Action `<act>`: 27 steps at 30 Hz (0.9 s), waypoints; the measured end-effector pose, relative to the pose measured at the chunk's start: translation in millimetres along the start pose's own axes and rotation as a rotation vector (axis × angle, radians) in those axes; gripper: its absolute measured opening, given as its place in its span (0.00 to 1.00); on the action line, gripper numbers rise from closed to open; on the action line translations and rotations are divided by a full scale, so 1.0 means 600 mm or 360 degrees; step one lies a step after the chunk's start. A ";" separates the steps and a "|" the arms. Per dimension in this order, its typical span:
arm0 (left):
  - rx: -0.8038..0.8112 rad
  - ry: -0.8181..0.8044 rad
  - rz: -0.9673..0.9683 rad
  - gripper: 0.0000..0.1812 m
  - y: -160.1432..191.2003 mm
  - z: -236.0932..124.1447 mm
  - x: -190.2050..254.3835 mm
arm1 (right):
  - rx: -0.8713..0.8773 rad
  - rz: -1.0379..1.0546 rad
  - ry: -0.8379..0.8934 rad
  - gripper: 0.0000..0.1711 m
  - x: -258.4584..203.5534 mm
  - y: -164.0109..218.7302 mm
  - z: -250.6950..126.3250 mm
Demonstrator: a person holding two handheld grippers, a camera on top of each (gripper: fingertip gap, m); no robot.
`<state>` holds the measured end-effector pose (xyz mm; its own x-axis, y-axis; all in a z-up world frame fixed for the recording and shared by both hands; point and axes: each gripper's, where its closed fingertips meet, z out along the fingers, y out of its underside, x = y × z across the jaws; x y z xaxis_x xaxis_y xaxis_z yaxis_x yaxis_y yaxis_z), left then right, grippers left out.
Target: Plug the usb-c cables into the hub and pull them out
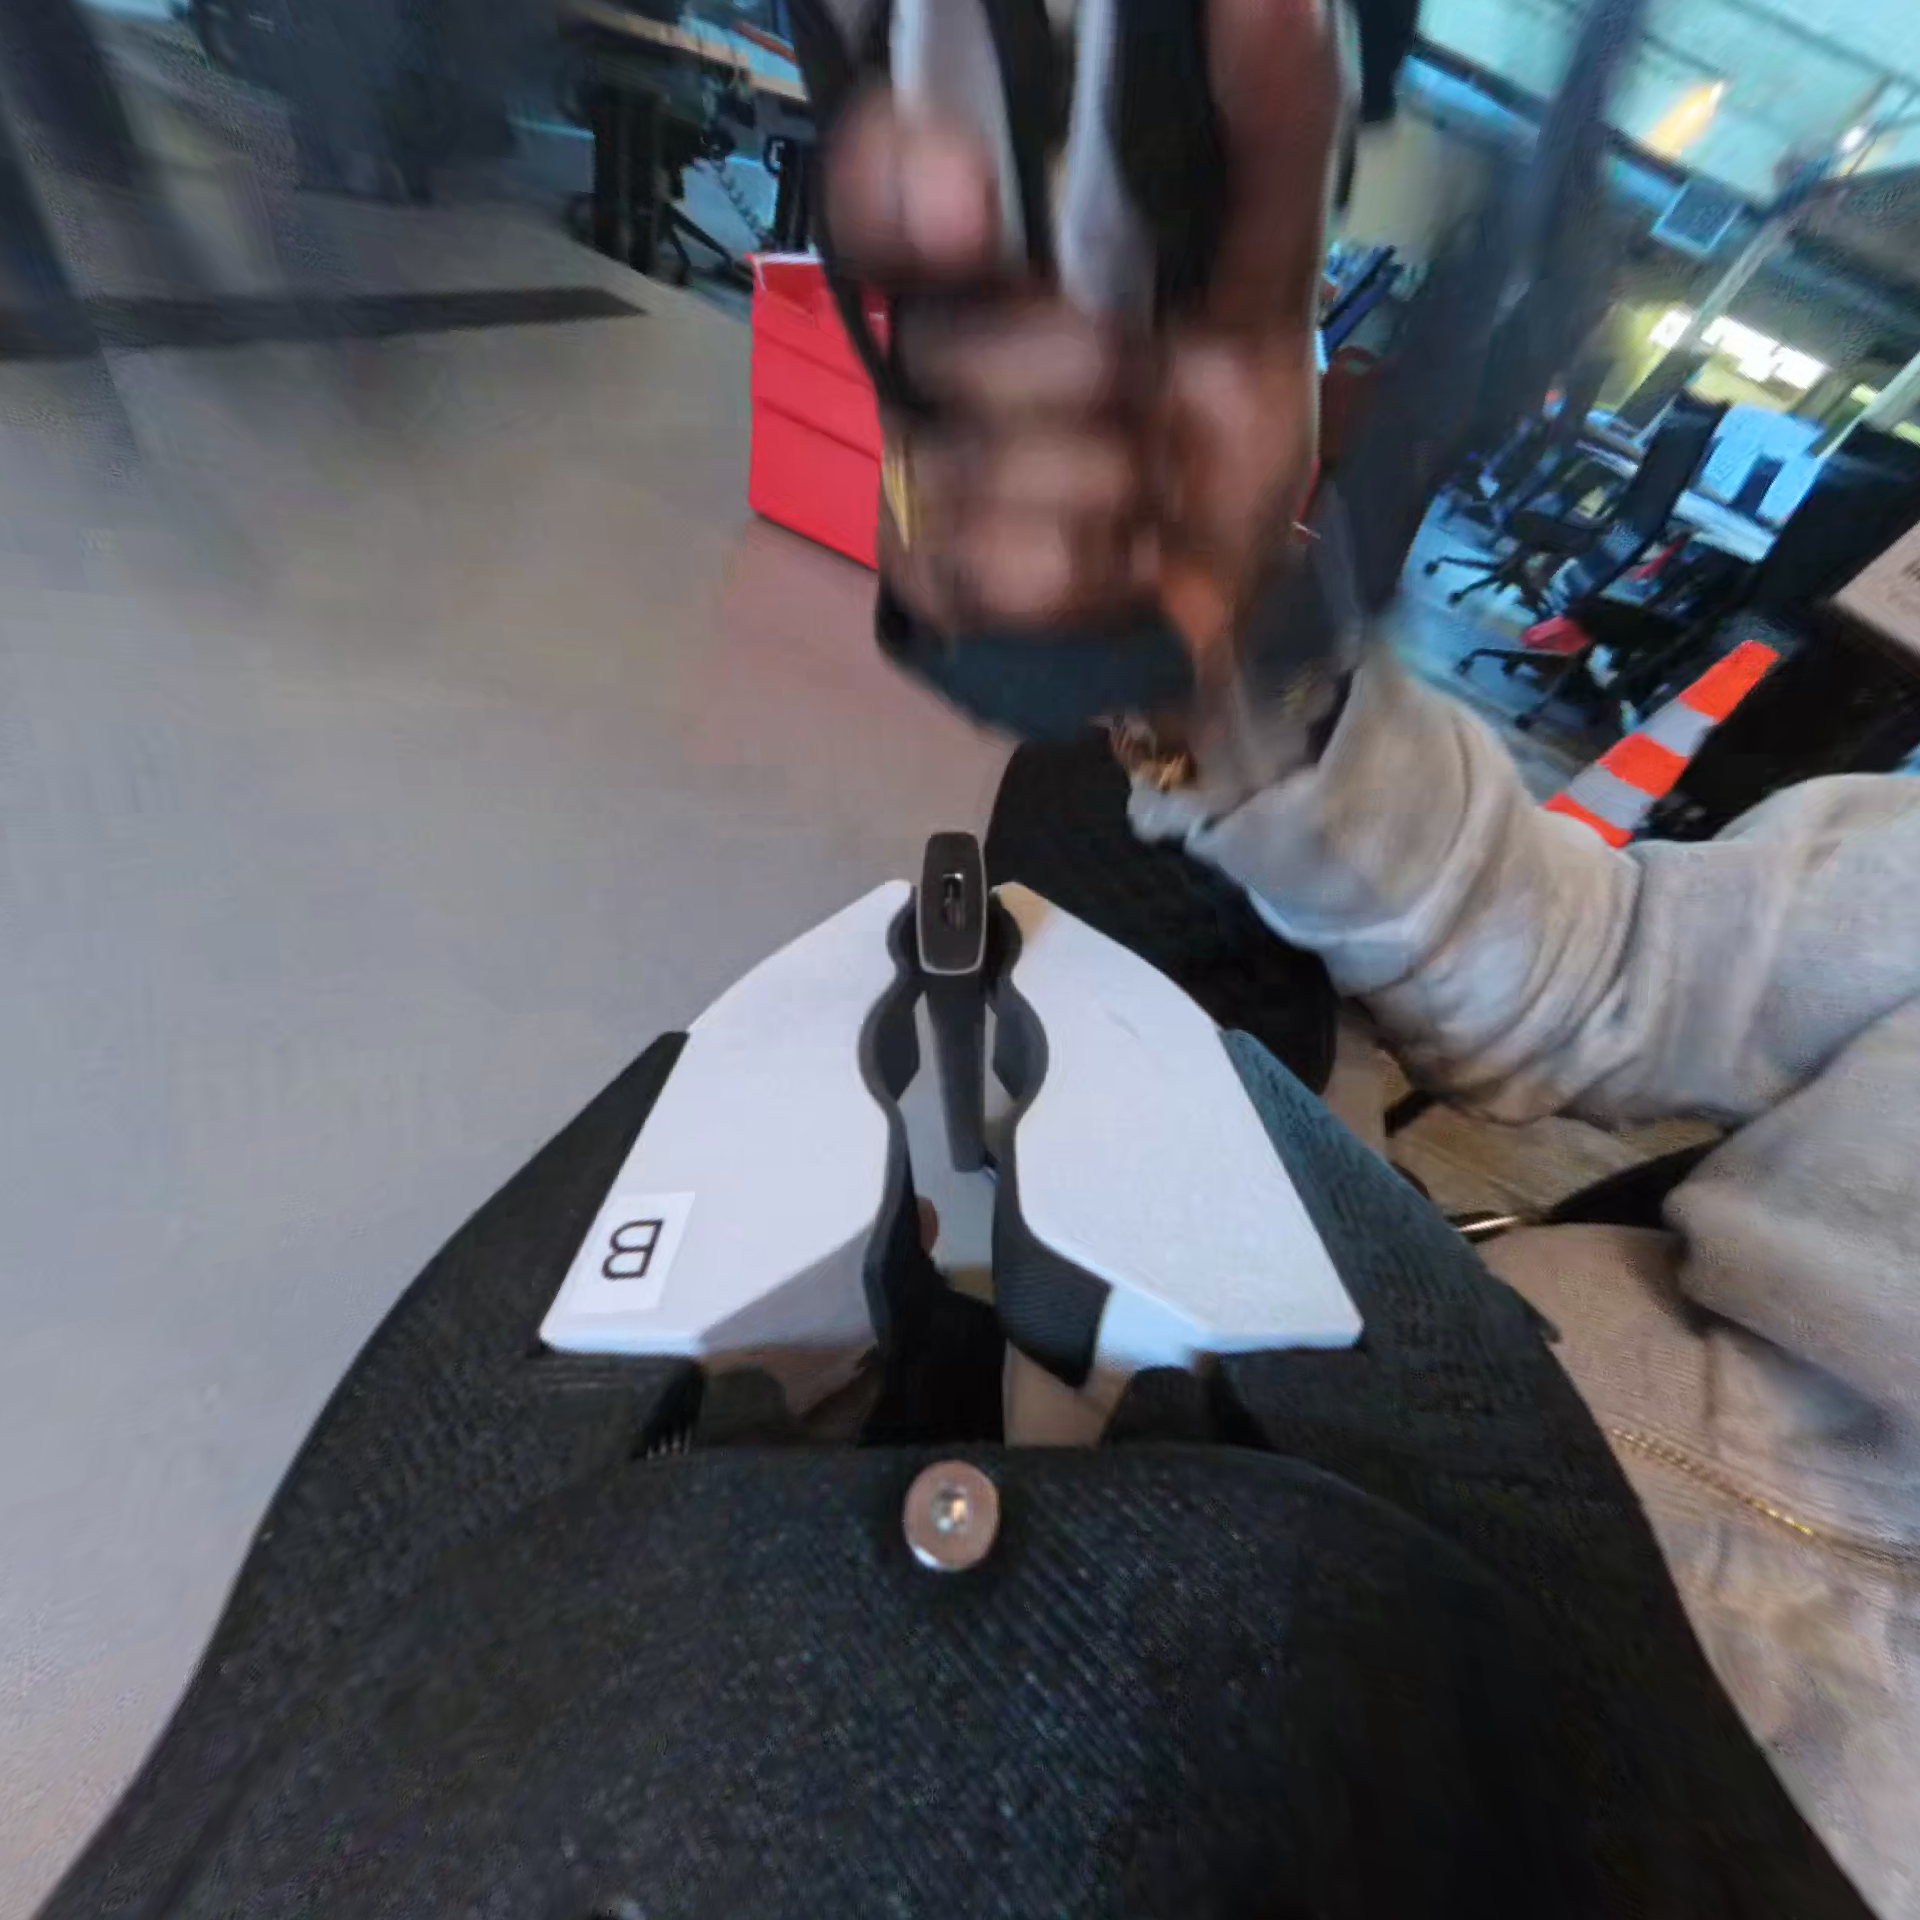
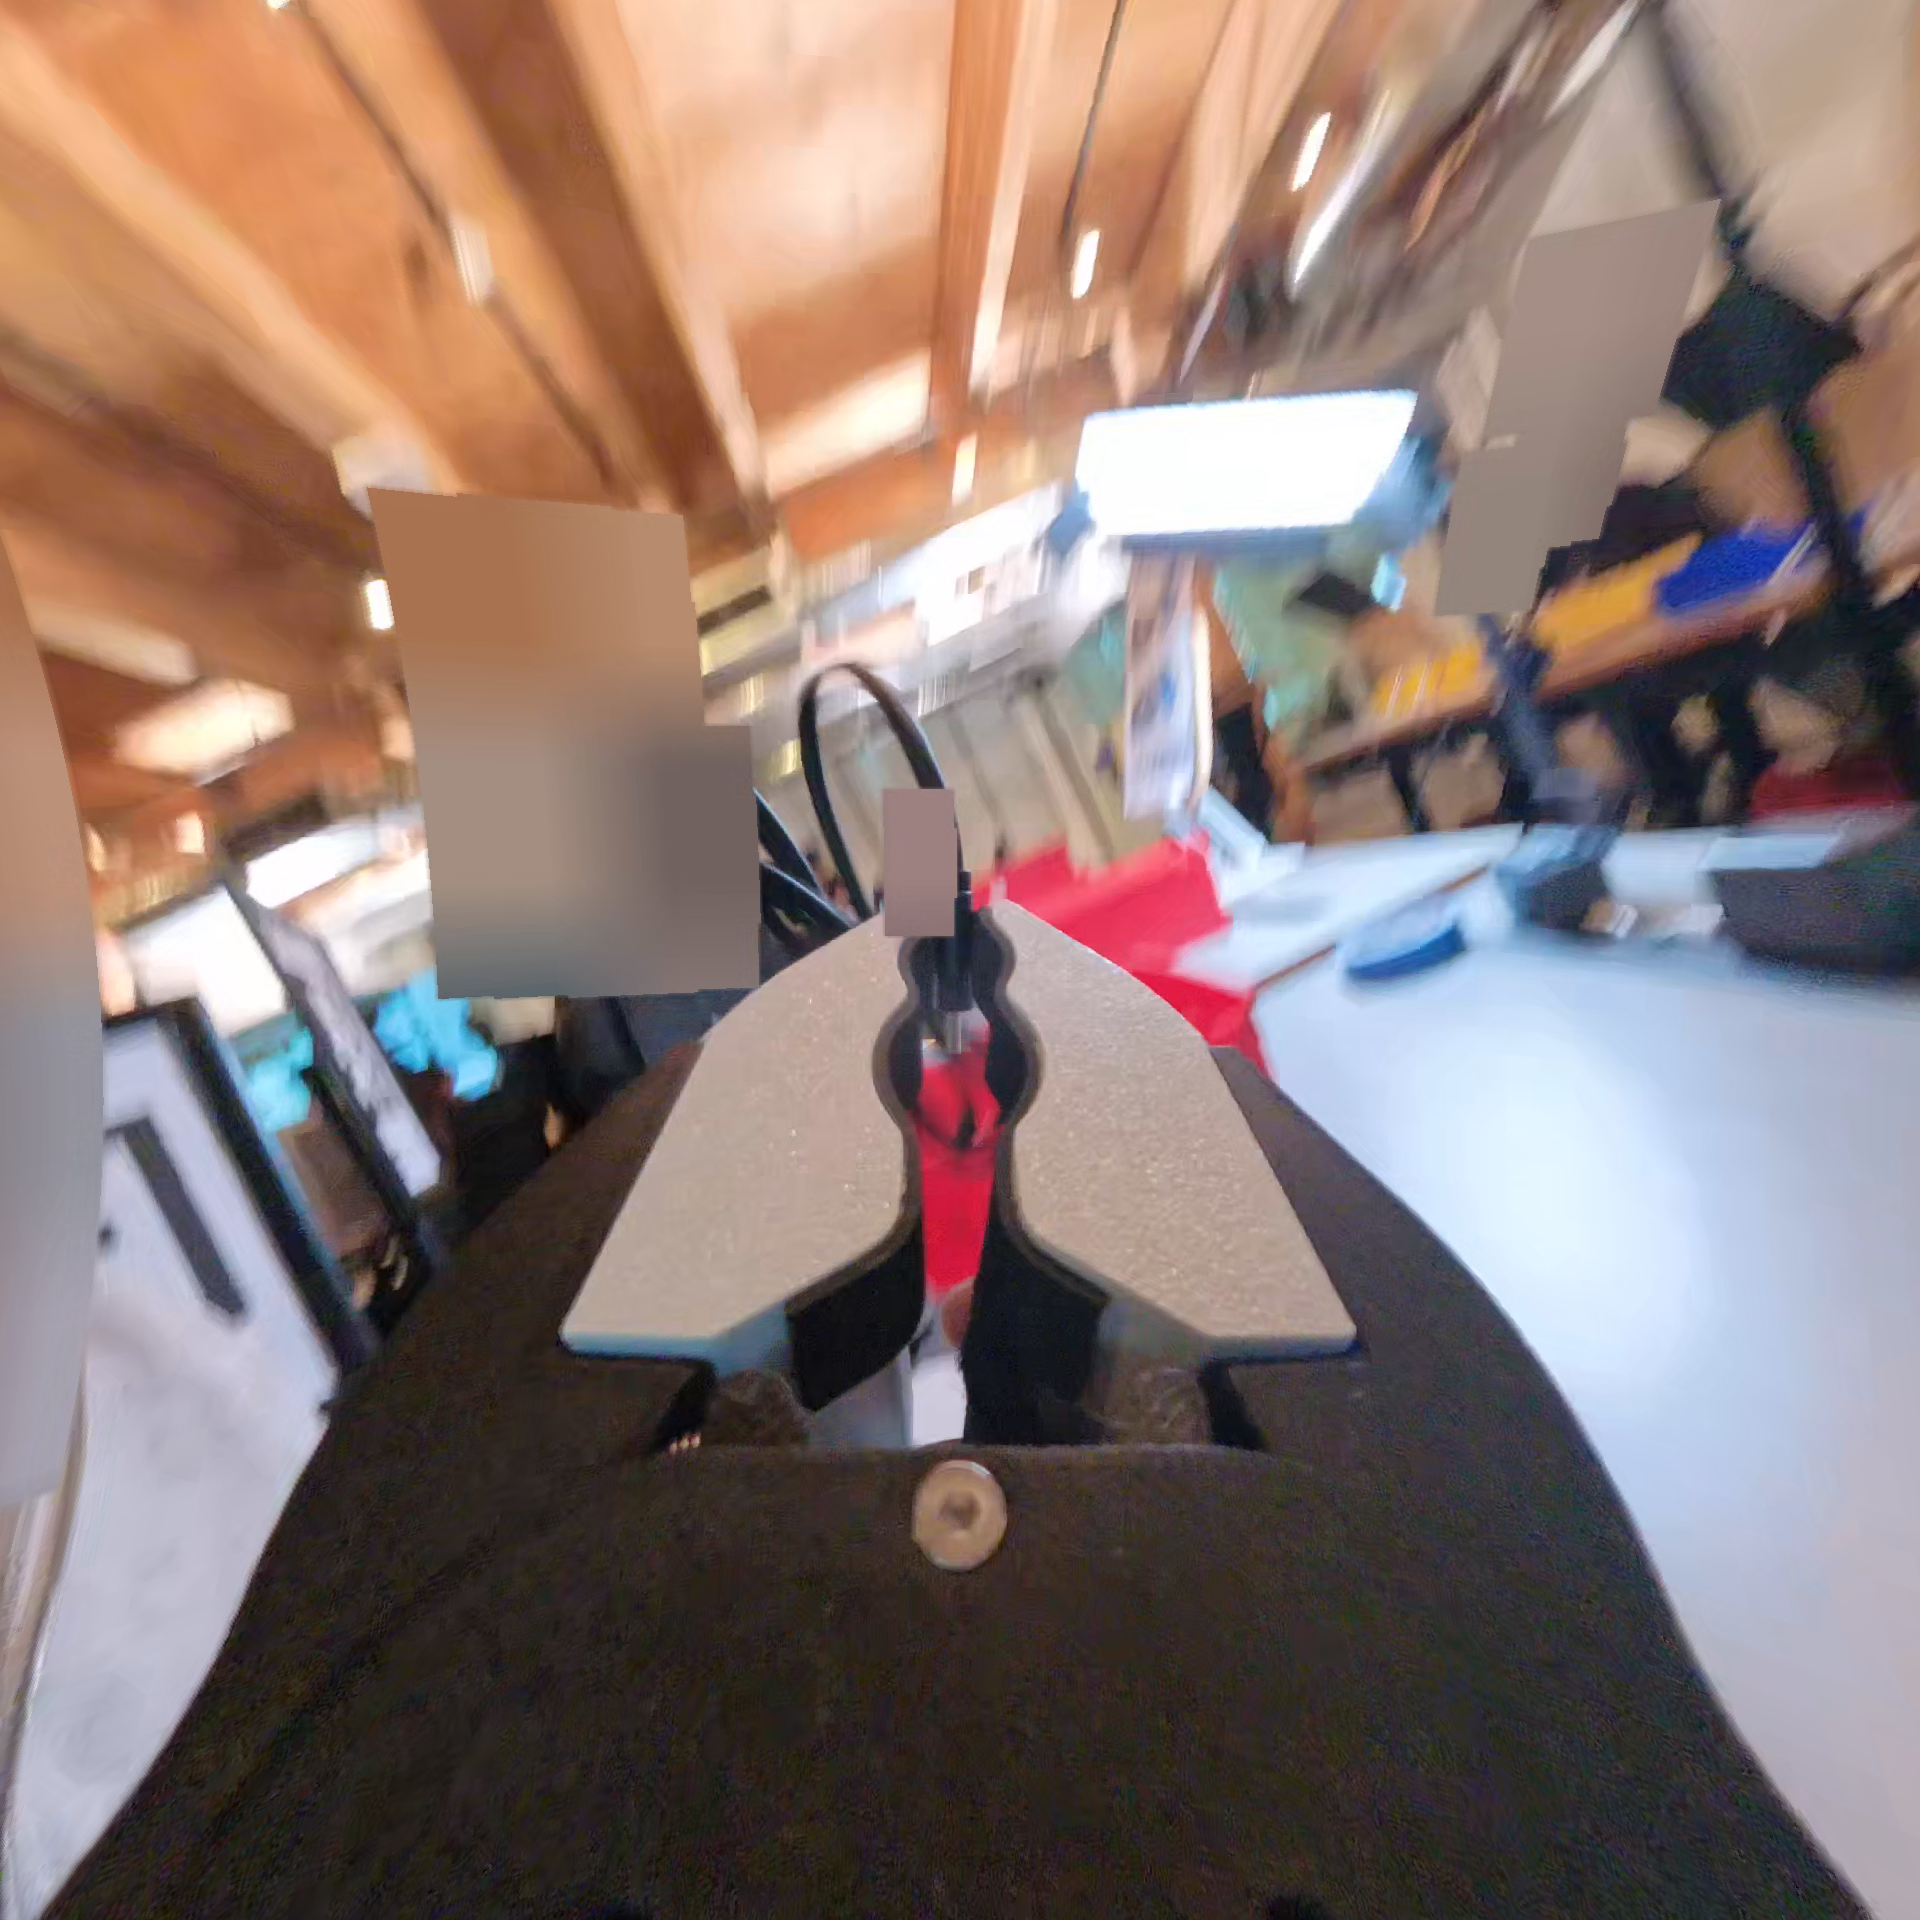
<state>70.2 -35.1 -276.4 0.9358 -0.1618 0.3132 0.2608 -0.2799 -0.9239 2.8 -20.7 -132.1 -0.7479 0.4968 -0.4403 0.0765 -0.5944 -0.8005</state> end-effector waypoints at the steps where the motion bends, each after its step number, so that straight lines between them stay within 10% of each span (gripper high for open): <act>1: 0.0028 -0.0033 -0.0008 0.06 -0.001 -0.003 -0.005 | 0.0003 -0.0092 0.0056 0.04 0.006 -0.028 -0.013; 15: 0.0324 0.0080 -0.0260 0.06 -0.036 -0.037 -0.016 | -0.0308 -0.0614 0.0529 0.04 0.067 0.020 -0.068; 27: 0.0395 0.0112 -0.0297 0.06 -0.044 -0.044 -0.016 | 0.0312 -0.1121 0.1146 0.04 -0.068 -0.234 -0.249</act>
<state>48.3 -51.2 -249.2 0.8499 -0.1967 0.4890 0.4847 -0.0726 -0.8717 121.1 137.2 -62.4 -0.0031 0.9962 -0.0871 -0.3844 -0.0816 -0.9196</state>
